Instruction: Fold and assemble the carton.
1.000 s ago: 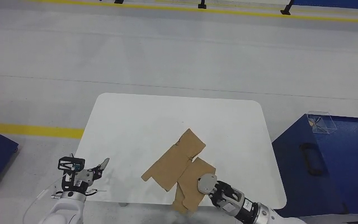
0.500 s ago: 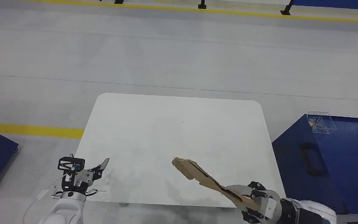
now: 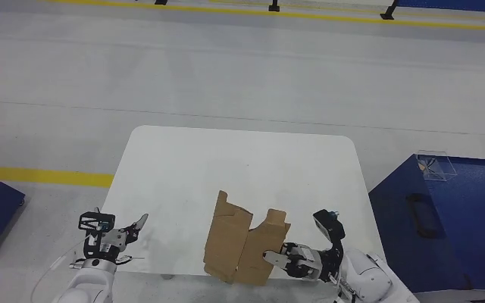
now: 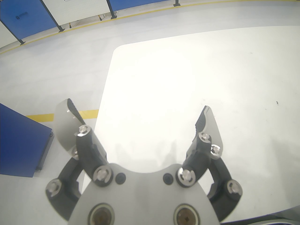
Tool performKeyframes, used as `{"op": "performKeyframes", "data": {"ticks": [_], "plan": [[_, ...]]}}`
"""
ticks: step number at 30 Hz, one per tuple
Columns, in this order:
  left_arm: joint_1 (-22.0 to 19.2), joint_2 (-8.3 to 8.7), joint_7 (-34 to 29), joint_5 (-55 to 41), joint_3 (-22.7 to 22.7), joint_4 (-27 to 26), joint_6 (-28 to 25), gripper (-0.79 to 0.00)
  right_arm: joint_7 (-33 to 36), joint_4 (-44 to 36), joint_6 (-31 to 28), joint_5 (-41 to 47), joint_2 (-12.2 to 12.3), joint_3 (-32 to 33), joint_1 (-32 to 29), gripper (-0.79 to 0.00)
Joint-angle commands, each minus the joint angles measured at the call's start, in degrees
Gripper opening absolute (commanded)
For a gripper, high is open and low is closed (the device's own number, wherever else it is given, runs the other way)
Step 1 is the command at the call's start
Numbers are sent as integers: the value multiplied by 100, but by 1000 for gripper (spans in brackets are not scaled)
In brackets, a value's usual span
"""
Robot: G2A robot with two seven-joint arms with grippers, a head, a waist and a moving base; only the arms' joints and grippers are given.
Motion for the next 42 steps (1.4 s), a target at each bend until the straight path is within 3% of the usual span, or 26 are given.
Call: {"op": "performKeyframes", "data": {"ticks": [1,7,10,12,15,19,25,29,35,36,38,39,41,42], "plan": [[0,0,0,0,0,0,0,0,-213,-10,-8,-223,-2,12,-52,-785],[-38,-4,-72,-104,-7,5,-57,0,-271,-15,90,-110,-11,-60,-84,-785],[-72,-1,-235,-927,-72,-184,-801,0,21,223,639,-163,-21,-272,128,-785],[-37,0,-476,-2090,-253,-367,-1408,0,157,439,965,-24,-41,-461,223,-785],[-4,44,-1468,-4192,-560,-433,-2465,0,415,730,1127,694,-68,-679,376,-785],[-125,178,-3668,-6644,-654,-440,-3284,0,989,980,1120,1407,-79,-836,595,-785],[-481,301,-5683,-8382,-261,-412,-2975,0,1652,1239,1075,2082,-99,-1000,821,-785],[-750,329,-6353,-8816,163,-309,-2647,0,1924,1355,1070,2263,-130,-1137,934,-785],[-1117,345,-6741,-8931,634,-123,-2426,0,2060,1440,1003,2380,-177,-1284,1016,-785],[-1154,348,-6782,-8927,691,-123,-2431,-34,2068,1440,1010,2383,-183,-1301,1021,-785],[-1188,352,-6753,-8923,756,-114,-2445,-237,2078,1457,1020,2361,-193,-1331,1028,-785],[-1197,355,-6764,-8956,795,-119,-2448,-409,2076,1468,1018,2348,-198,-1346,1031,-785],[-1215,364,-6760,-8977,825,-116,-2442,-508,2068,1474,1010,2320,-208,-1375,1034,-785],[-1220,368,-6768,-8999,847,-121,-2445,-690,2062,1477,1004,2301,-213,-1387,1035,-785]]}}
